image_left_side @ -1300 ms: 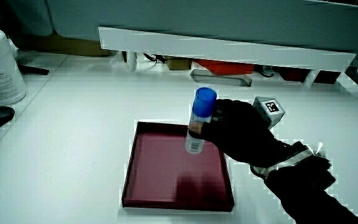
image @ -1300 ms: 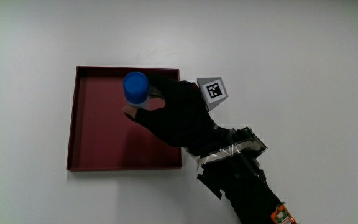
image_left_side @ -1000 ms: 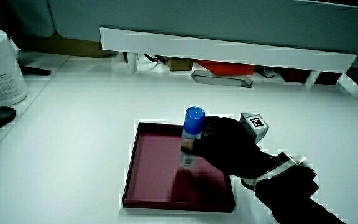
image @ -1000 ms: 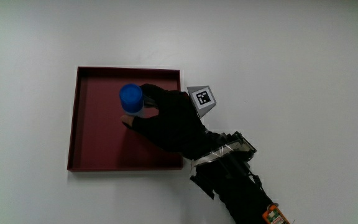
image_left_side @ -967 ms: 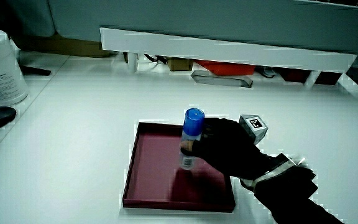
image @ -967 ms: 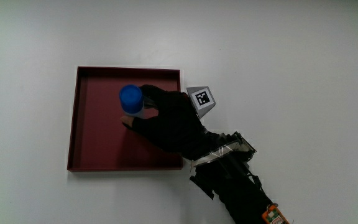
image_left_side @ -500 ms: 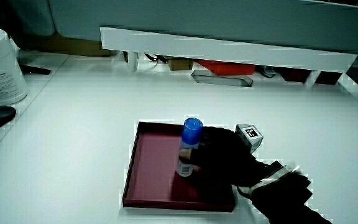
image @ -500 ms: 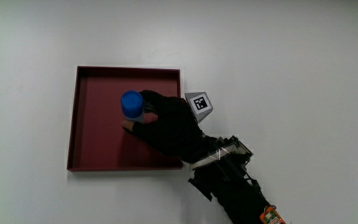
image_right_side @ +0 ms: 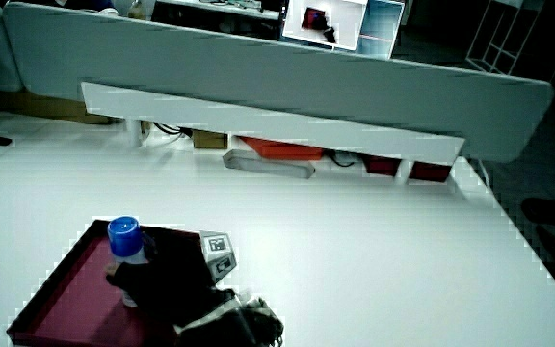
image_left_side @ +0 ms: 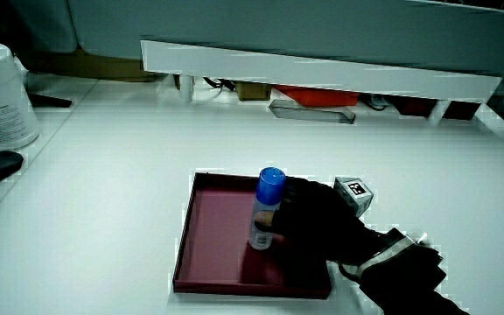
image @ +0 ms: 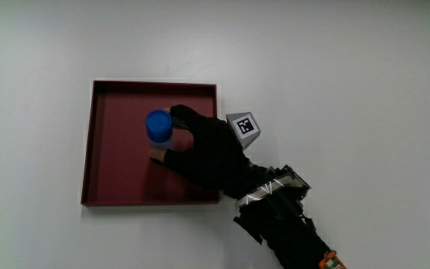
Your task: Place glue into plate
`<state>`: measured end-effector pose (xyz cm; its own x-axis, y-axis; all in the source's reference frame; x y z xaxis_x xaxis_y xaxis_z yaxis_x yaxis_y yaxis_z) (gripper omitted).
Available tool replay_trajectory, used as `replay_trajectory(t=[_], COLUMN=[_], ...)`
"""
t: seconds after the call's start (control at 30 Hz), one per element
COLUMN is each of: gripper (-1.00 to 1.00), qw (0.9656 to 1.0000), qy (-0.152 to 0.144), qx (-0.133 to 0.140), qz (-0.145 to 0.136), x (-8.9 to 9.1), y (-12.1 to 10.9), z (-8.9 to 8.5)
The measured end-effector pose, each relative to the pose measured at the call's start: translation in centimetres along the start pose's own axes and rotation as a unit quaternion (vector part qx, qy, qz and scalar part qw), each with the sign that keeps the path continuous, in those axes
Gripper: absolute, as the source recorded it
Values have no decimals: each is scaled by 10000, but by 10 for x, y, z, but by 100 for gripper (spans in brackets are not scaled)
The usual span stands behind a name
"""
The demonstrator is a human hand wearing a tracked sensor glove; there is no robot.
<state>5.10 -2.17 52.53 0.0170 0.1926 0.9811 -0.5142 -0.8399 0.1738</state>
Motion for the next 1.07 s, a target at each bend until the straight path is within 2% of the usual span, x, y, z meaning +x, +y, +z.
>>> replay_trajectory(t=[0.03, 0.13, 0.2, 0.23, 0.27, 0.3, 0.33, 0.4, 0.47, 0.5, 0.53, 0.57, 0.63, 0.7, 0.77, 0.8, 0.83, 0.9, 0.93, 1.0, 1.07], gripper=[-55, -70, -80, -85, -90, -95, -100, -100, -100, -100, -100, -100, -100, -100, -100, -100, -100, -100, -100, -100, -100], qw=[9999, 9997, 9989, 9986, 9980, 9976, 9962, 9953, 9929, 9927, 9911, 9865, 9814, 9872, 9890, 9910, 9896, 9918, 9903, 9919, 9921], qy=[-68, -84, -184, -205, -356, -360, -526, -496, -673, -626, -769, -1090, -1355, -940, -933, -691, -904, -578, -772, -574, -618], qx=[-51, -202, -382, -450, -489, -555, -634, -777, -911, -960, -1040, -1051, -1074, -1090, -1112, -1129, -1097, -1122, -1144, -1101, -1069], qz=[-81, -61, -190, -167, -201, -187, -293, -312, -365, -366, -324, -624, -834, -681, -292, -199, -200, -205, -170, -267, -241], x=[-1, -10, -17, -20, -23, -26, -27, -35, -38, -41, -41, -36, -34, -43, -39, -46, -41, -52, -47, -55, -54], y=[-1, -7, -11, -12, -15, -17, -20, -27, -32, -36, -38, -43, -56, -69, -79, -83, -88, -96, -98, -103, -107], z=[2, 7, 11, 13, 15, 17, 19, 20, 24, 25, 27, 32, 40, 43, 50, 49, 53, 51, 53, 52, 53])
